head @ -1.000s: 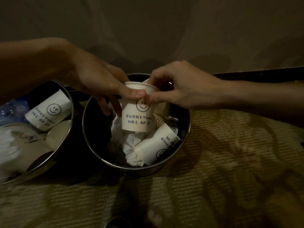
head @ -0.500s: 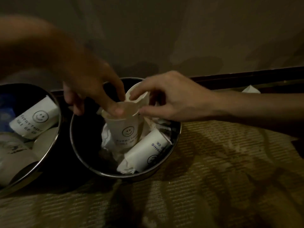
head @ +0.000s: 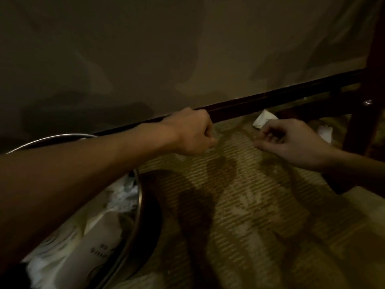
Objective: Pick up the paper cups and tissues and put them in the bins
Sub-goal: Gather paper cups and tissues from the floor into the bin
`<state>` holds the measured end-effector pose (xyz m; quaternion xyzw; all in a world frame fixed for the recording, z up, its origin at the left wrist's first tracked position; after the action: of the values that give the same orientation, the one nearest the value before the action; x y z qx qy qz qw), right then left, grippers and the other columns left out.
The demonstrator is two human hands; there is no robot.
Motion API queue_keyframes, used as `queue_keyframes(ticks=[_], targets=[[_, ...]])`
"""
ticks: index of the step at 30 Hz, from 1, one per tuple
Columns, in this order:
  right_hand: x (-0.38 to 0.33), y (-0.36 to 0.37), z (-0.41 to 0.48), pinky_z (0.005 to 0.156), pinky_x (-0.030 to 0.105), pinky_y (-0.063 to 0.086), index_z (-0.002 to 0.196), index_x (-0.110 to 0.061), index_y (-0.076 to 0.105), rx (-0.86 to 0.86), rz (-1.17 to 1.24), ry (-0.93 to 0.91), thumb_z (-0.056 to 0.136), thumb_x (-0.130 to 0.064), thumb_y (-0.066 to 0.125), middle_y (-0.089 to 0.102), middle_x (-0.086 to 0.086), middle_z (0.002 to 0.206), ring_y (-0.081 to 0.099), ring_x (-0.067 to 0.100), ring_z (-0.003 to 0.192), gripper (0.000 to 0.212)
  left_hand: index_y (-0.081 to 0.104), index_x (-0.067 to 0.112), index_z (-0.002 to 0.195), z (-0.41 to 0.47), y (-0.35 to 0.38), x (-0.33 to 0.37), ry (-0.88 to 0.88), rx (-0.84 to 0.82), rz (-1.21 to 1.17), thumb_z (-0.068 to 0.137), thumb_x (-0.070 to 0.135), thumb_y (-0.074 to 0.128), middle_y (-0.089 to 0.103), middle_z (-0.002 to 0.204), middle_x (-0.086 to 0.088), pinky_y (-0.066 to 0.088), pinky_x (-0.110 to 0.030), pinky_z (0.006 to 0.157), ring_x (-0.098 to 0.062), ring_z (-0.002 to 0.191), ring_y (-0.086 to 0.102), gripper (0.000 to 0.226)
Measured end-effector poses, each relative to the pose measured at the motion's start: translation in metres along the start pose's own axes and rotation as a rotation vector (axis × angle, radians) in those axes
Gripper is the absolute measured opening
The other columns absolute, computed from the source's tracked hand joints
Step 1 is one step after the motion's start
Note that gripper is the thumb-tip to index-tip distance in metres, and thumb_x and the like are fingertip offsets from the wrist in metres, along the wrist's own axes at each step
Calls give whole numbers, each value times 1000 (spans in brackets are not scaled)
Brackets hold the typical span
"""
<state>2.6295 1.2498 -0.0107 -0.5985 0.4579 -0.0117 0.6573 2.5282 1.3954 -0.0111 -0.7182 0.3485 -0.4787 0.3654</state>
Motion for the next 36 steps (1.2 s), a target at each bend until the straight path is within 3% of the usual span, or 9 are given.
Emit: queue_keyframes(ticks=[4,11,15,19,23,26,29,34,36], targets=[[82,-5,24,60,19,45,93,-26,62,95,10,148,85,-29,70,64,-8,89,61,8,80,11,59,28,91,61,38,2,-58,-63,-11,92,41,58,58,93,4,50,-31,65,-15,80,58,13],[174,3,84,107,33,31,137,-18,51,83,-83,255,91,-21,65,36,9,151,36,26,136,49,55,24,131,154,100,14,-96,-157,-94,93,44,54,62,115,-3,51,-34,86,-22,103,60,43],[212,18,112,116,36,19,146,-26,38,17,-117,315,93,-19,62,9,9,162,18,31,146,59,52,26,135,204,127,31,-120,-90,-279,95,34,54,61,126,-4,45,-26,82,-20,105,59,41],[230,25,123,114,38,29,149,-25,30,29,-90,298,91,-13,63,8,9,160,28,35,140,68,31,28,150,236,158,39,-197,-95,-514,96,30,56,55,137,-3,46,-28,88,-22,114,57,59],[242,14,130,107,44,38,148,-11,24,118,-18,375,80,-32,77,23,11,147,41,33,129,88,29,28,150,246,167,34,-262,-36,-719,95,34,57,52,140,-3,48,-33,87,-23,113,57,62],[249,12,130,95,38,47,134,-6,48,131,21,422,83,-42,72,44,13,134,53,28,116,67,25,31,152,248,170,32,-309,-19,-834,98,37,52,53,138,-3,54,-31,68,-20,96,64,60],[250,31,115,77,32,52,120,-11,56,83,233,456,84,-41,71,61,7,114,60,20,97,49,50,30,136,246,170,37,-310,28,-914,97,36,55,64,117,2,47,-18,46,-10,80,64,40],[256,64,76,71,36,57,103,-17,59,-1,633,534,90,-38,65,68,8,107,68,26,96,25,63,18,96,238,182,47,-341,144,-995,93,33,63,68,90,0,52,-25,60,-13,76,65,15],[272,55,61,77,38,56,104,-19,61,31,563,566,97,-37,54,66,11,114,66,27,101,21,60,16,86,235,185,57,-320,164,-961,93,32,63,66,82,2,51,-23,59,-12,73,65,18]])
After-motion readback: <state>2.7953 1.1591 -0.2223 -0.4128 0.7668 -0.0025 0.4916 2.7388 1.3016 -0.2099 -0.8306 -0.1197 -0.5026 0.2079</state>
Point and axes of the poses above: each hand's wrist, its own z-axis towards the middle knuckle, its own y-axis out of the palm, x = y × z, the point moved 10 cm from there along z, towards the middle knuckle
